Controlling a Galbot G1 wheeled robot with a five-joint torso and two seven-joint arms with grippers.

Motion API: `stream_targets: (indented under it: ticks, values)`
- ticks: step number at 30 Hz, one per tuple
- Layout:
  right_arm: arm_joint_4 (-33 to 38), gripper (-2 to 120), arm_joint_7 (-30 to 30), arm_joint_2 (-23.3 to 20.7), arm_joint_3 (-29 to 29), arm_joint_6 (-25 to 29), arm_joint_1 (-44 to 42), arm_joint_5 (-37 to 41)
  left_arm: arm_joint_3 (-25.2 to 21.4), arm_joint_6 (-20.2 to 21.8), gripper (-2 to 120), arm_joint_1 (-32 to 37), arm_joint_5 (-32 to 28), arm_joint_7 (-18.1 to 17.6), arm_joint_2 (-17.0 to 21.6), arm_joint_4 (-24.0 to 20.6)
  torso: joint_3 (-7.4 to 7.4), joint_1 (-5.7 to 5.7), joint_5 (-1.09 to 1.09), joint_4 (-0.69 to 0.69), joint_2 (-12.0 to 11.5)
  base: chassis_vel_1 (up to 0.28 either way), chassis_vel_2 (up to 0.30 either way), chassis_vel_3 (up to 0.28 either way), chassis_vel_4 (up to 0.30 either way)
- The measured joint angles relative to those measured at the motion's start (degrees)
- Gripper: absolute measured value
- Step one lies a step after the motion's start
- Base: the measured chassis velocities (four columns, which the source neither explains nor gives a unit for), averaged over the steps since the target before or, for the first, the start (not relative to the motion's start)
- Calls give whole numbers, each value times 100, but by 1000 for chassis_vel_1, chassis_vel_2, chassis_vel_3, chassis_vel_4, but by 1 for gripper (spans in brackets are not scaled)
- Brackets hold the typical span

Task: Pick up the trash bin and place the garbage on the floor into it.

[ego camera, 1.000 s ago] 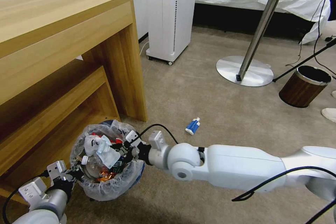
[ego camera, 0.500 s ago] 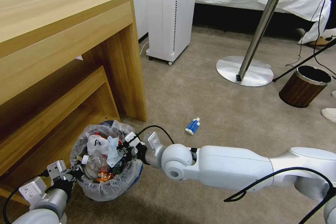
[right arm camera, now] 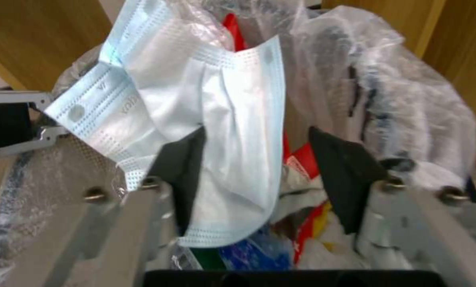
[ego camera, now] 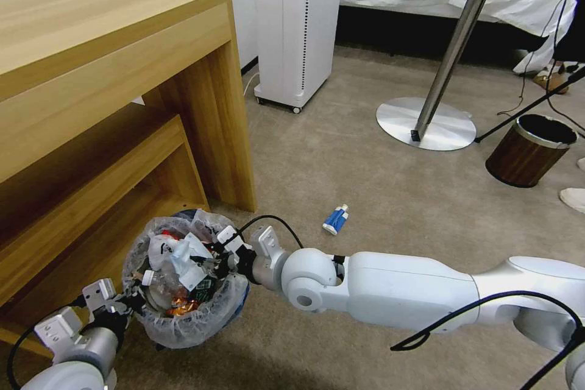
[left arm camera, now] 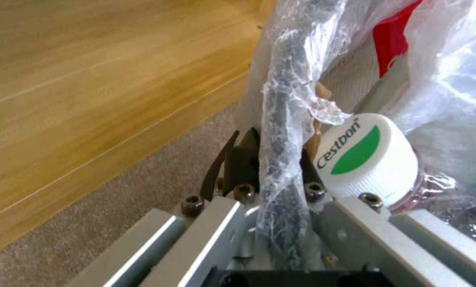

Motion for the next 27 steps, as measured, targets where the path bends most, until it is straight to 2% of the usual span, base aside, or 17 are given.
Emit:
stream_targets:
  ticks: [1, 3, 4, 6, 7, 8, 9, 10, 12, 22, 24, 27]
  values:
    - [34, 63, -1, -41, 30, 12, -8, -30, 0, -1, 0, -2, 1, 1, 2, 13, 0, 0, 0, 0, 0, 0, 0, 0, 0]
    - [55, 67, -5, -77, 64, 21, -18, -59, -1, -1, 0, -1, 2, 0, 3, 19, 0, 0, 0, 0, 0, 0, 0, 0, 0]
    - [86, 73, -12, -111, 112, 28, -35, -75, -1, -1, 0, 0, 2, 0, 5, 24, 0, 0, 0, 0, 0, 0, 0, 0, 0]
    - [101, 75, -13, -127, 134, 31, -43, -80, -1, -2, 0, 1, 2, 1, 5, 26, 0, 0, 0, 0, 0, 0, 0, 0, 0]
    - [141, 84, -27, -165, 196, 58, -65, -118, -1, -2, 0, 4, 4, 1, 5, 29, 0, 0, 0, 0, 0, 0, 0, 0, 0]
    - [156, 85, -38, -178, 217, 77, -75, -138, -1, -2, 0, 5, 5, 0, 5, 29, 0, 0, 0, 0, 0, 0, 0, 0, 0]
    - [197, 92, -69, -214, 264, 112, -96, -179, -1, -2, 0, 4, 6, 0, 10, 30, 0, 0, 0, 0, 0, 0, 0, 0, 0]
    - [197, 92, -69, -214, 264, 112, -96, -179, -1, -2, 0, 4, 6, 0, 10, 30, 0, 0, 0, 0, 0, 0, 0, 0, 0]
    - [270, 99, -87, -278, 309, 136, -116, -204, 2, -2, 0, 4, 6, 0, 13, 30, 0, 0, 0, 0, 0, 0, 0, 0, 0]
    - [253, 100, -239, -234, 319, 307, -148, -358, 20, -2, 0, 14, 25, -1, -12, 24, 0, 0, 0, 0, 0, 0, 0, 0, 0]
    - [263, 100, -655, -297, 530, 887, -226, -621, -2, -2, 0, 32, 25, -1, 12, 21, 0, 0, 0, 1, 0, 0, 0, 0, 0]
    - [388, 100, -788, -472, 802, 1094, -309, -710, -8, -2, 0, 43, 23, -1, 27, 21, 0, 0, 1, 0, -1, 0, 0, 0, 0]
